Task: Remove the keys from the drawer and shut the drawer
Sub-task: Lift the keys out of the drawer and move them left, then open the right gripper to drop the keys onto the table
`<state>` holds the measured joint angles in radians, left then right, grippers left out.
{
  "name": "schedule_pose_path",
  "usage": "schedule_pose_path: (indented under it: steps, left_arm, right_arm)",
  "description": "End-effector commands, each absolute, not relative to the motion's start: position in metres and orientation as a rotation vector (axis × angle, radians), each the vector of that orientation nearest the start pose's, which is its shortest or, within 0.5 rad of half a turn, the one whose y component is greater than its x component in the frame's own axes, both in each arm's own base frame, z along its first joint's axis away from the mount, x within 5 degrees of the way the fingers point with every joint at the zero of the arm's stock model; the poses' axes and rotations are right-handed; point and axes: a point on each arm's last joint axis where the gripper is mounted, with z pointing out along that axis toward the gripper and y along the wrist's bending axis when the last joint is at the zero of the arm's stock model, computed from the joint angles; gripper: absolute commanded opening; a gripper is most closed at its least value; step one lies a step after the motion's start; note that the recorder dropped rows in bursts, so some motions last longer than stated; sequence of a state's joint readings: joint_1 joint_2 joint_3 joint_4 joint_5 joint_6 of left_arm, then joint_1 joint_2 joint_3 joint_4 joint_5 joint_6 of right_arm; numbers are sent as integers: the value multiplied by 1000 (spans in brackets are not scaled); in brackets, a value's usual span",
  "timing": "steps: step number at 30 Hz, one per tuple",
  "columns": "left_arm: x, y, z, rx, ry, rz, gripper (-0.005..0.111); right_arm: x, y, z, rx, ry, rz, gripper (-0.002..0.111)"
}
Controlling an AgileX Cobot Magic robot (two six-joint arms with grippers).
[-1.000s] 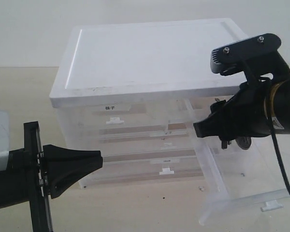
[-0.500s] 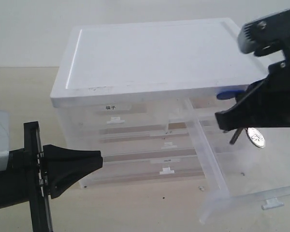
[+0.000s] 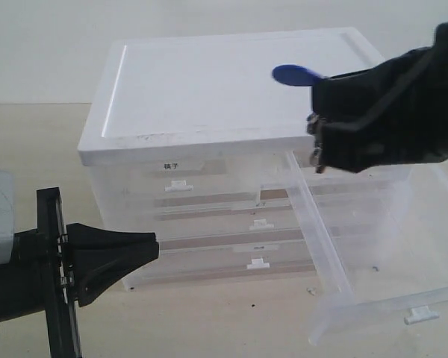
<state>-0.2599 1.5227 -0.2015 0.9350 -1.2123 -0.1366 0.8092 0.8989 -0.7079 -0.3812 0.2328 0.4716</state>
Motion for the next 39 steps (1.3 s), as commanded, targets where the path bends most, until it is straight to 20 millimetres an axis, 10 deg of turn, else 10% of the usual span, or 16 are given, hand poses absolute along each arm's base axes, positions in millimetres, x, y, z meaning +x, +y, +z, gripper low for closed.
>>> schedule_pose_path:
  steps: [1, 26, 34, 39]
  left_arm:
    - [163, -116, 165, 1048, 1424, -740, 4]
    - [163, -116, 165, 1048, 1424, -740, 4]
    - [163, -116, 165, 1048, 1424, -740, 4]
    - [163, -116, 165, 1048, 1424, -740, 4]
  right_arm:
    - [137, 158, 329, -710, 1792, 603, 0]
    - [159, 178, 287, -881, 1932, 403, 1]
    - [159, 177, 286, -882, 1942, 390, 49]
    - [159, 179, 288, -881, 1921, 408, 51]
